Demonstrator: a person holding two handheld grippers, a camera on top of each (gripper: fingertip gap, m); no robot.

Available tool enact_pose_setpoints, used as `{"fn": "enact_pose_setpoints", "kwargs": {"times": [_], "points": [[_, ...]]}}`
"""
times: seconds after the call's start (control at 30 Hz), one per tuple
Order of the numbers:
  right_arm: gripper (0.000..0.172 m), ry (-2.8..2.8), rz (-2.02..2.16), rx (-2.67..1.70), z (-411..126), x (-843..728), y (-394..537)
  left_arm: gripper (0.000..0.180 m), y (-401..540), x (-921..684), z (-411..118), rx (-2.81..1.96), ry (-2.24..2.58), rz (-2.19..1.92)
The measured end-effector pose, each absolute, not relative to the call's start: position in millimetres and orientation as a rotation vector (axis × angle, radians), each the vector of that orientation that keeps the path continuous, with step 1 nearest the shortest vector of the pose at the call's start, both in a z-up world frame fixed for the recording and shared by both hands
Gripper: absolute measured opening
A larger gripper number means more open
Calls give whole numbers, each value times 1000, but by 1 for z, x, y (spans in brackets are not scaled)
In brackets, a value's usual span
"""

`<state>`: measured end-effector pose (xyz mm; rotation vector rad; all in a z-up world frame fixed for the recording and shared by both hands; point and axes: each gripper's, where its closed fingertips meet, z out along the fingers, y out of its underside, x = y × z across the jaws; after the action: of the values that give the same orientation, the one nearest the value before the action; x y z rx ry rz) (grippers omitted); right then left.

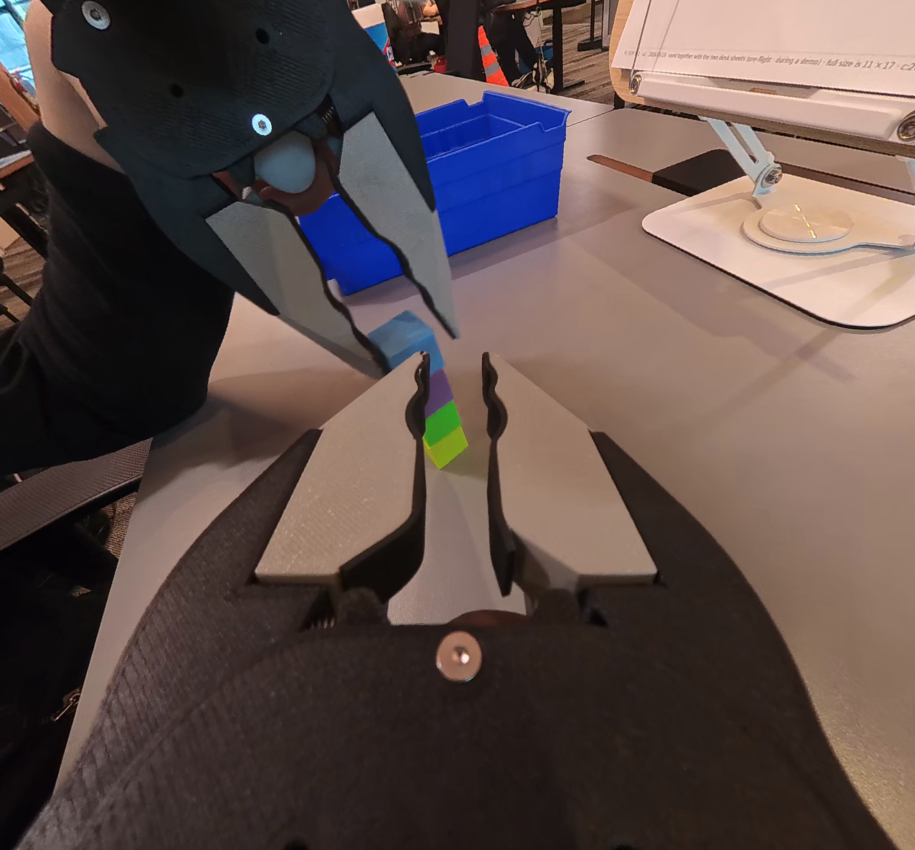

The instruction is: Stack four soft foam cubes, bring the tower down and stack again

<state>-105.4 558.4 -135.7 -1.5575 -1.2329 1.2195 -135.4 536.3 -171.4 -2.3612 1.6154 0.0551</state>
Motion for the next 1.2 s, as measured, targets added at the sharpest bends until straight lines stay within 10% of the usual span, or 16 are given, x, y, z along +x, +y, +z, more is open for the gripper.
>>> {"fn": "enact_pose_setpoints", "kwargs": {"times": [1.2], "points": [[20, -1235, 1239, -1530, -130, -104, 555, 51, 502, -158, -125, -2207, 1418, -42]]}}
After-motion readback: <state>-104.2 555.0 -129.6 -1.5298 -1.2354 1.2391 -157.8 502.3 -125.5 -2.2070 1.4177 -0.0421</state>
